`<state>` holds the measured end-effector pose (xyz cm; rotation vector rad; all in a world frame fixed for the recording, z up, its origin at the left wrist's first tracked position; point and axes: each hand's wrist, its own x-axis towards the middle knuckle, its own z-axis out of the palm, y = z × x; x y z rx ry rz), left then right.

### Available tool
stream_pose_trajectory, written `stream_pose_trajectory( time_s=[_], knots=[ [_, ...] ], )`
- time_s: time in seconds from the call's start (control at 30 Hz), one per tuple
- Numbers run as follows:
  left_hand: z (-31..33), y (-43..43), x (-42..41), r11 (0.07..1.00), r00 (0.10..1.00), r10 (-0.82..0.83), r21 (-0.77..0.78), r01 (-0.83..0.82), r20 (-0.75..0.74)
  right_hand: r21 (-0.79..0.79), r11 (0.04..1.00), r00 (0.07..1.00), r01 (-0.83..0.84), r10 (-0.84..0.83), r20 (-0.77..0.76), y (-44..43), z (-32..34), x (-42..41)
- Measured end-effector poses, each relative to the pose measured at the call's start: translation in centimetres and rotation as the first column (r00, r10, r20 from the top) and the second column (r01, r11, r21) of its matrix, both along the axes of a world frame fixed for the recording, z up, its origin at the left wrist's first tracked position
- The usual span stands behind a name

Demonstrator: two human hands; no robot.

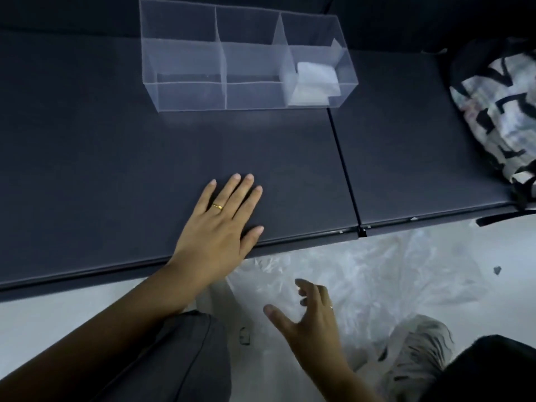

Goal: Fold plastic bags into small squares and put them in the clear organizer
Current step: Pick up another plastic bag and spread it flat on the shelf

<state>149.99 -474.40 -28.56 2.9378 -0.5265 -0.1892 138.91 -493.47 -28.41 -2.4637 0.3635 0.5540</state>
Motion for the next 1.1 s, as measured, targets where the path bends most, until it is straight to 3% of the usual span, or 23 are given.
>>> stream_pose_trajectory(
  time_s=[0.1,0.17,0.27,0.3,0.37,0.43,0.47,0.57,0.67,0.8,0.87,0.9,1.0,1.1],
  knots=[
    [0.5,0.1,0.0,1.000,0.999,-0.002,0.002,0.002,-0.047,0.018,0.999,0.994,0.040,-0.042,0.102,2.4,-0.2,1.3],
    [0.9,0.3,0.1,1.000,0.997,-0.008,-0.027,0.006,-0.077,0.117,0.990,0.986,0.076,-0.092,0.139,2.7,1.0,1.8],
    [1.6,1.1,0.6,0.949,0.983,-0.014,-0.313,-0.045,-0.185,0.399,0.909,0.972,0.115,-0.186,0.143,1.1,5.4,3.5],
    [2.2,1.5,0.8,0.879,0.963,-0.021,-0.465,-0.110,-0.269,0.497,0.860,0.965,0.117,-0.216,0.148,0.6,7.1,4.4],
    [3.6,2.1,0.8,0.646,0.880,-0.108,-0.705,-0.292,-0.463,0.634,0.766,0.948,0.106,-0.271,0.169,0.2,10.4,6.9],
    [5.2,2.3,0.9,0.395,0.775,-0.278,-0.802,-0.447,-0.568,0.708,0.694,0.938,0.130,-0.317,0.139,0.4,12.6,9.9],
    [5.7,2.3,1.1,0.314,0.738,-0.349,-0.814,-0.489,-0.578,0.716,0.681,0.939,0.154,-0.327,0.110,0.6,13.1,11.5],
    [6.7,2.5,2.0,0.248,0.689,-0.407,-0.799,-0.548,-0.600,0.755,0.631,0.950,0.181,-0.310,0.031,1.0,13.3,16.0],
    [6.9,2.8,3.2,0.196,0.705,-0.310,-0.769,-0.609,-0.638,0.800,0.548,0.934,0.245,-0.356,-0.043,1.1,12.2,19.3],
    [5.6,5.4,4.6,0.096,0.765,0.010,-0.761,-0.642,-0.644,0.690,0.677,0.947,0.256,-0.320,-0.038,-0.9,9.1,21.6],
    [4.9,6.9,4.8,0.103,0.752,0.136,-0.746,-0.658,-0.645,0.560,0.798,0.952,0.222,-0.303,0.055,-2.1,7.9,22.2],
    [4.5,7.3,4.9,0.153,0.741,0.216,-0.727,-0.669,-0.636,0.508,0.837,0.947,0.206,-0.300,0.111,-2.7,7.5,22.3],
    [4.3,7.7,4.1,0.431,0.778,0.481,-0.664,-0.611,-0.404,0.489,0.870,0.930,0.063,-0.229,0.288,-2.8,7.8,20.9],
    [5.6,7.4,3.4,0.645,0.941,0.331,-0.711,-0.280,-0.070,0.394,0.896,0.917,-0.207,0.037,0.397,-0.9,8.6,16.6]
  ],
)
